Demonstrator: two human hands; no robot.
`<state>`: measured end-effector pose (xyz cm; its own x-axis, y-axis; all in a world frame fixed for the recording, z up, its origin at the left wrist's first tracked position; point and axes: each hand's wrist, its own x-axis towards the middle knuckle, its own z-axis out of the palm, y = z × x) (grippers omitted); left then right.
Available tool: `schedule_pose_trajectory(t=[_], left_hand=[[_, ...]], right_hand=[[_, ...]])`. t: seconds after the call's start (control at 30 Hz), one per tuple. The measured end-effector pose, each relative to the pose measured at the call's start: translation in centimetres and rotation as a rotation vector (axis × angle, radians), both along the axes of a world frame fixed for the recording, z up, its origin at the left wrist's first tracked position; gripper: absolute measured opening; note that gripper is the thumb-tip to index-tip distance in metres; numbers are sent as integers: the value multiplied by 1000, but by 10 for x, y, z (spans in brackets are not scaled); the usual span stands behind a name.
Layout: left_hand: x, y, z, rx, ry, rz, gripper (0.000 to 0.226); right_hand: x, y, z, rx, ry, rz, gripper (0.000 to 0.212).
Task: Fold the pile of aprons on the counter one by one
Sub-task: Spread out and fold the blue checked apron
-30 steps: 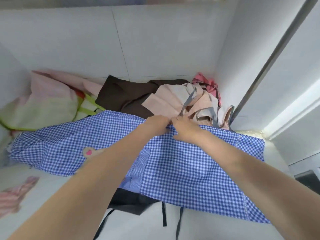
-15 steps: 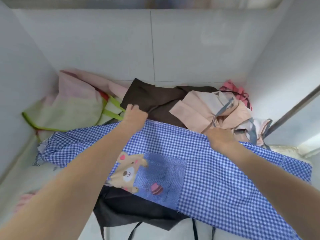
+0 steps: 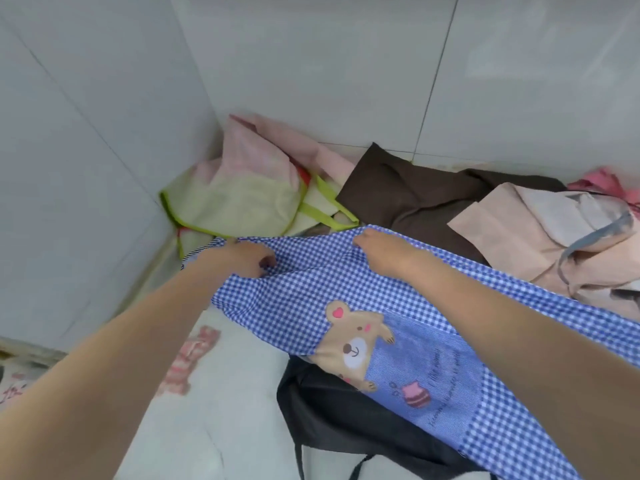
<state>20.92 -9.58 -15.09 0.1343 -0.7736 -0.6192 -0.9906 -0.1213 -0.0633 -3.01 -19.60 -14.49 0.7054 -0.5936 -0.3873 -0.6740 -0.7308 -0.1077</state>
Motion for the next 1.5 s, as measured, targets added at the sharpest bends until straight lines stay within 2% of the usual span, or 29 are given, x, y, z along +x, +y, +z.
schedule_pose_trajectory(t=[0.1,0.2,0.27,0.37,0.4,0.47,0.53,0.57,0.67,0.73,0.83,0.9,1.0,1.03,1.1,1.17,1.2,1.23,1.3,1.33,1.4,1.43,1.5], left_hand=[[21,6,-9,12,-46,-2,27],[36,8,-13,58,-69,-69,35],[47,7,-9,59,89,-61,41],[69,3,2,-102,421,155,45],[78,1,4,-194,433,224,42],[89,4,0,-310,295,314,41],[86,7,-2,-272,167,338,49],[80,7,-2,-231,213,356,51],[61,3,12,-93,515,434,53],[63,2,15,20,512,351,53],[74,1,7,60,371,206,50],[78,0,2,7,412,223,42],[76,-2,4,-25,523,321,36],[75,-1,8,9,529,359,43],[73,3,21,102,523,429,78],[77,9,29,96,600,513,104],[82,11,29,37,645,560,103],[87,12,27,-43,683,603,92],[93,12,18,-253,656,640,49],[94,11,12,-373,586,615,39],[95,10,1,-554,454,570,48],[95,10,-3,-579,450,557,47],[95,7,-8,-474,491,464,32]], right_hand=[[15,-2,-11,43,60,-78,56],[16,-5,-16,-4,73,-157,43],[15,-8,-16,-40,76,-220,34],[13,-17,-12,-72,32,-348,29],[13,-21,-9,-91,25,-389,29],[13,-25,-5,-133,31,-447,29],[16,-27,-3,-153,44,-485,31],[17,-28,-4,-146,38,-497,31],[19,-30,-7,-133,-7,-521,31],[20,-30,-7,-125,-25,-541,32],[29,-22,-4,-119,-148,-464,27],[43,-14,-3,-72,-253,-313,26],[69,2,-4,239,-333,-150,29],[76,8,-4,324,-317,-125,32],[87,16,-5,368,-197,-71,44],[91,19,-8,398,-125,-87,48],[91,19,-9,415,-121,-122,47],[90,17,-10,423,-131,-166,47],[87,11,-10,439,-188,-302,47],[84,7,-10,435,-209,-364,50],[78,1,-4,384,-179,-412,54],[75,-3,-1,357,-153,-410,52],[71,-10,5,316,-92,-381,47]])
